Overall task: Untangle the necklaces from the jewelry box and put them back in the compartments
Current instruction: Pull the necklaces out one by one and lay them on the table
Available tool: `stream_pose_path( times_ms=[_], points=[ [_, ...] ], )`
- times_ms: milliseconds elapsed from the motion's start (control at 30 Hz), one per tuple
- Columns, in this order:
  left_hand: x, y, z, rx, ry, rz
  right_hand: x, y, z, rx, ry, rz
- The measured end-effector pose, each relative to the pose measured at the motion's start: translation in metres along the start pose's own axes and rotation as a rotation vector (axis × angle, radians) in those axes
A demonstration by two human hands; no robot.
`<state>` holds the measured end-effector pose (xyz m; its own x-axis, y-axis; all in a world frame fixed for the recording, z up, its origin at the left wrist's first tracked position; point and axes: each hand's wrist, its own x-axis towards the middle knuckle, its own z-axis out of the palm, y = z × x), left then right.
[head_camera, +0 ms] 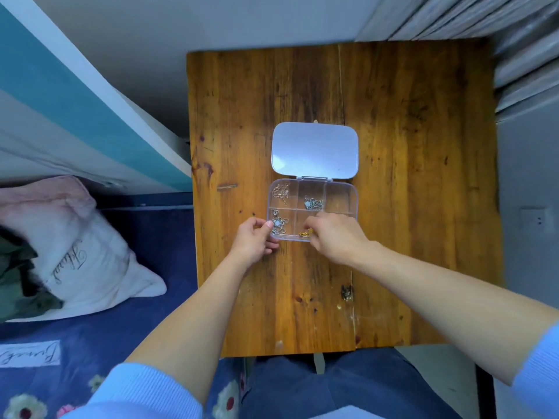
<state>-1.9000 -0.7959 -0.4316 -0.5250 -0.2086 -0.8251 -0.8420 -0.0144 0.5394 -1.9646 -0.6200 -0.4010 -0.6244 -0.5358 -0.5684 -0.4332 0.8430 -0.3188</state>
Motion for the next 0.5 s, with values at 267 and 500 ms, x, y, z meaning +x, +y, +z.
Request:
stream_pose_path(
  times_ms=[267, 500],
  points=[
    [0.001, -0.005, 0.002, -0.030, 0.021, 0.025, 0.014, -0.011, 0.008, -0.140, -0.155, 0.088],
    [-0.002, 0.001, 0.001, 0.034, 0.020, 0.005, 0.001, -0.001, 0.003, 0.155, -0.138, 0.148]
  ],
)
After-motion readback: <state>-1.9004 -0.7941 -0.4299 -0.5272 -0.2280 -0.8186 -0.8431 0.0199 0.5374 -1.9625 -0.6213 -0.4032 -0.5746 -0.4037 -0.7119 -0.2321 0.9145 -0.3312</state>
